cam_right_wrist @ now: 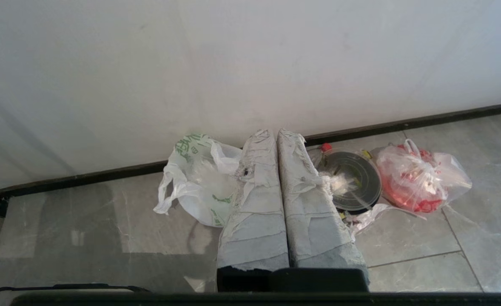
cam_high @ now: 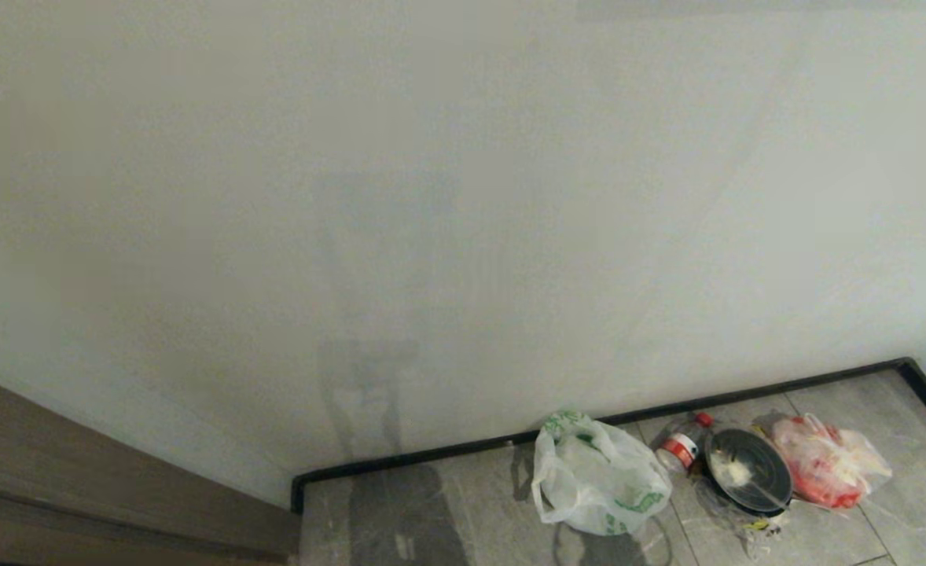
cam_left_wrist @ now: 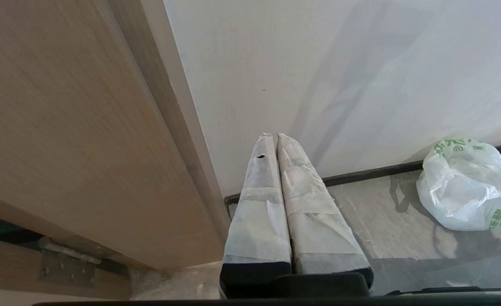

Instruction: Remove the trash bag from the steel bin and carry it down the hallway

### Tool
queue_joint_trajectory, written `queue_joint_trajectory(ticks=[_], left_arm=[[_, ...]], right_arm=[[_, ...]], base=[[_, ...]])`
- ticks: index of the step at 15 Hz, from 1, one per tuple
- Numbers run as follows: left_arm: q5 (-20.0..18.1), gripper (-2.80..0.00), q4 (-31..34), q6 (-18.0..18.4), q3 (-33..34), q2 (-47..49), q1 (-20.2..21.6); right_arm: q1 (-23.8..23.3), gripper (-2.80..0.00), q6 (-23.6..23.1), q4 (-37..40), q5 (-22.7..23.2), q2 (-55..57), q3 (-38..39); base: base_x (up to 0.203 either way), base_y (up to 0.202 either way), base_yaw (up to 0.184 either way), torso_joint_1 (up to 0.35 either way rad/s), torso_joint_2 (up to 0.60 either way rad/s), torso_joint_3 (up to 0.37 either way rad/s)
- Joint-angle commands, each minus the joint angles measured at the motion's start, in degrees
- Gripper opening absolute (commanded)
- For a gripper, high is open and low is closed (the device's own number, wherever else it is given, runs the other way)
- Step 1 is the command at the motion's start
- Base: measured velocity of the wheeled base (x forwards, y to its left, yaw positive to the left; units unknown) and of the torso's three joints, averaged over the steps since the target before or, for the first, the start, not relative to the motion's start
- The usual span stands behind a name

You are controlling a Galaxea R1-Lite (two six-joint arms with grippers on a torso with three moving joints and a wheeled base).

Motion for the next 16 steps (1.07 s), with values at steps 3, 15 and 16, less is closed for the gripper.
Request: queue_joint_trajectory(ticks=[3,15,16], left_arm=[[0.01,-2.8,-0.02,-0.24,0.0,-0.01,0.0],[0.09,-2.8,-0.11,-0.5,0.0,-0.01,0.0],[0.09,-2.8,-0.02,-0.5,0.0,-0.01,0.0]], right_arm=[[0.01,-2.8,-0.24,0.14,0.01,-0.05,0.01],[0.01,-2.8,-0.15,0.11,0.01,-0.01,0.01],[0.01,-2.8,-0.15,0.11,0.01,-0.01,0.01]], base=[[0.0,0.0,0.0,0.002,0.0,0.1],[0.0,0.0,0.0,0.002,0.0,0.196],[0.0,0.0,0.0,0.002,0.0,0.201]])
